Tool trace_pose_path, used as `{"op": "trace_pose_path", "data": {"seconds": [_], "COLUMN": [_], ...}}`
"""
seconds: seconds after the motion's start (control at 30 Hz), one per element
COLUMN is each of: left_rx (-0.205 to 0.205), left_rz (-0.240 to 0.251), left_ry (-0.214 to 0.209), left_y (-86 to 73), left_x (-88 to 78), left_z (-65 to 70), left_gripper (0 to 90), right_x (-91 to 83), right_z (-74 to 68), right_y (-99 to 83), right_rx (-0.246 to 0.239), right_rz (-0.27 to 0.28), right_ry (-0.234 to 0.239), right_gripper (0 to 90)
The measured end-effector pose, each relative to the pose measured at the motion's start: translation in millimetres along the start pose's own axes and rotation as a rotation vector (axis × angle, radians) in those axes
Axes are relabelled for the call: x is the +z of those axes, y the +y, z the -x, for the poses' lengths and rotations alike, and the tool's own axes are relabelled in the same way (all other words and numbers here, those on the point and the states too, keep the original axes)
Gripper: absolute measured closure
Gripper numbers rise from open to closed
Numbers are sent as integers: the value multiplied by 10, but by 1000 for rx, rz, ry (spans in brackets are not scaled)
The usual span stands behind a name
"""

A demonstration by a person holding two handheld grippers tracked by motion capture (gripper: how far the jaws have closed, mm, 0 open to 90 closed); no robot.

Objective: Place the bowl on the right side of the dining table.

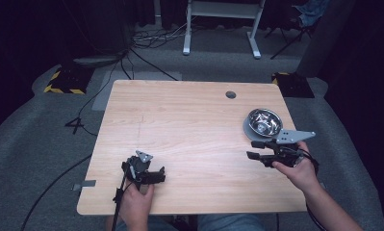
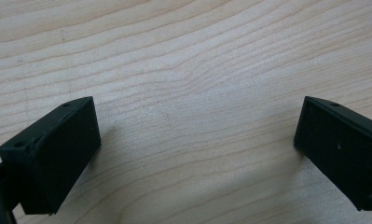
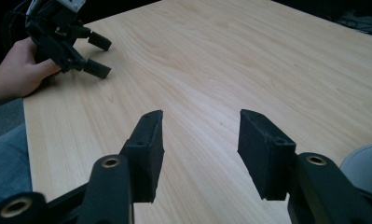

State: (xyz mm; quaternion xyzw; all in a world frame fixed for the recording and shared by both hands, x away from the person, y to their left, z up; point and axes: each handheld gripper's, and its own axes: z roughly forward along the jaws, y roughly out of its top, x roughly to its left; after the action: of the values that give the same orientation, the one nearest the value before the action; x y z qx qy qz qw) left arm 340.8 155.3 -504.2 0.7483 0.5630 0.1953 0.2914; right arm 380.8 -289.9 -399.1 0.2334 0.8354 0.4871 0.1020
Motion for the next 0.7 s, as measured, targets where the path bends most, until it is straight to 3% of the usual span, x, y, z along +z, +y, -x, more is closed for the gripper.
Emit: {"op": "trace_pose_path", "data": {"seconds": [0.4, 0.5, 0.7], "left_rx": [-2, 0, 0], "left_rz": [0, -1, -1], "left_ry": [4, 4, 3], "left_y": [0, 1, 1], "left_x": [1, 0, -1], "left_z": [3, 2, 2], "left_gripper": [4, 4, 4], "right_x": [158, 231, 368], "right_z": [-17, -11, -53], "right_y": [-244, -332, -525], "right_rx": [22, -1, 21], "right_rz": [-21, -47, -92], "right_ry": [104, 87, 80], "right_gripper": [516, 518, 515]}}
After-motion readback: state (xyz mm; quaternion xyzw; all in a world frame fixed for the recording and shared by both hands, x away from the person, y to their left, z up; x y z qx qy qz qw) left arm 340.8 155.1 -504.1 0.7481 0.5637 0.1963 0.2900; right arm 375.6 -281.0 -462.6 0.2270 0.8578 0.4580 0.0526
